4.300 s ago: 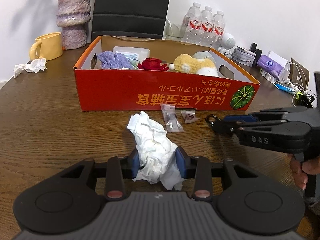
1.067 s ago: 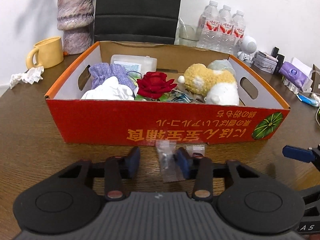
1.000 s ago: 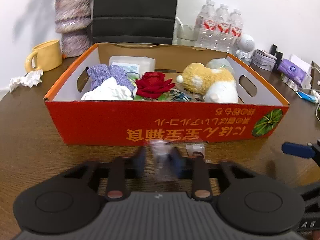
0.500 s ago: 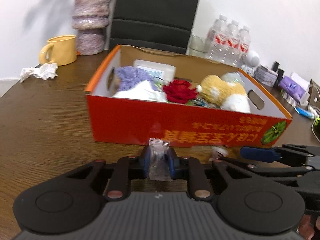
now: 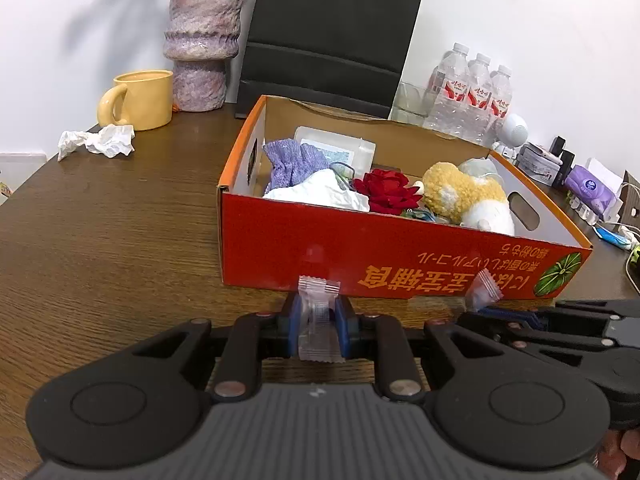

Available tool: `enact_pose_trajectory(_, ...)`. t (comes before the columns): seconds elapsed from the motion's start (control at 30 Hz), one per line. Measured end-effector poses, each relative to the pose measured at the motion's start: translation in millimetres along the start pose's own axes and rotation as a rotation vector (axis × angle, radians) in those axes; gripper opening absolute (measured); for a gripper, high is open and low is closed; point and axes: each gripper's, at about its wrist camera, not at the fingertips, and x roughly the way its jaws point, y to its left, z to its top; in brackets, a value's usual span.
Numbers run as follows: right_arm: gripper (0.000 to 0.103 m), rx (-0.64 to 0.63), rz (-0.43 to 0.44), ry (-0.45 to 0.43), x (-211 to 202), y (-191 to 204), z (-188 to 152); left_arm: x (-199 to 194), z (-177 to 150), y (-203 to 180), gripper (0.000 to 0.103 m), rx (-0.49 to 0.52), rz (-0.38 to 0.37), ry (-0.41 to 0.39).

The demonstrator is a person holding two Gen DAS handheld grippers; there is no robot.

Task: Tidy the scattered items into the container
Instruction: 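Grasp a clear wrapper with the left tool while the right grasps another wrapper, then lower both wrappers into the box and open both tools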

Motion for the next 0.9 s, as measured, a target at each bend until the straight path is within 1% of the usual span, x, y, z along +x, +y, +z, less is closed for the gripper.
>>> enact_pose_trajectory(0.13,0.005,-0.021,0.006,-0.025,-9.8,1.4,-5.5,-1.1,-1.0,-1.7,0.019,0.009,0.004,-0.006)
enact_pose_trajectory(0.3,0.004,-0.010,0.013,-0.051,-24.8,-1.9,-11.0,-5.8,-3.5,-4.7,0.019,0.015,0.007,-0.017)
enact_pose_trajectory(0.43,0.004,-0.010,0.018,-0.084,-41.1,-4.5,-14.2,-21.9,-6.1,-10.0,0.019,0.017,-0.003,-0.052)
enact_pose_trajectory(0.57,0.004,-0.018,0.031,-0.136,-63.8,-6.4,-10.1,-44.6,-4.6,-17.6,0.019,0.019,-0.041,-0.087)
enact_pose_trajectory(0.63,0.004,-0.029,0.034,-0.168,-74.6,-8.3,-1.8,-55.2,3.8,-22.0,0.019,0.025,-0.054,-0.115)
enact_pose_trajectory(0.73,0.004,-0.042,0.028,-0.214,-85.4,-14.3,17.8,-67.4,24.7,-27.1,0.019,0.027,-0.062,-0.174)
enact_pose_trajectory(0.83,0.004,-0.046,0.020,-0.246,-86.9,-21.3,41.7,-69.0,49.1,-32.6,0.019,0.024,-0.066,-0.219)
enact_pose_trajectory(0.9,0.004,-0.042,0.015,-0.249,-80.6,-26.0,57.4,-62.7,65.1,-36.2,0.019,0.017,-0.070,-0.230)
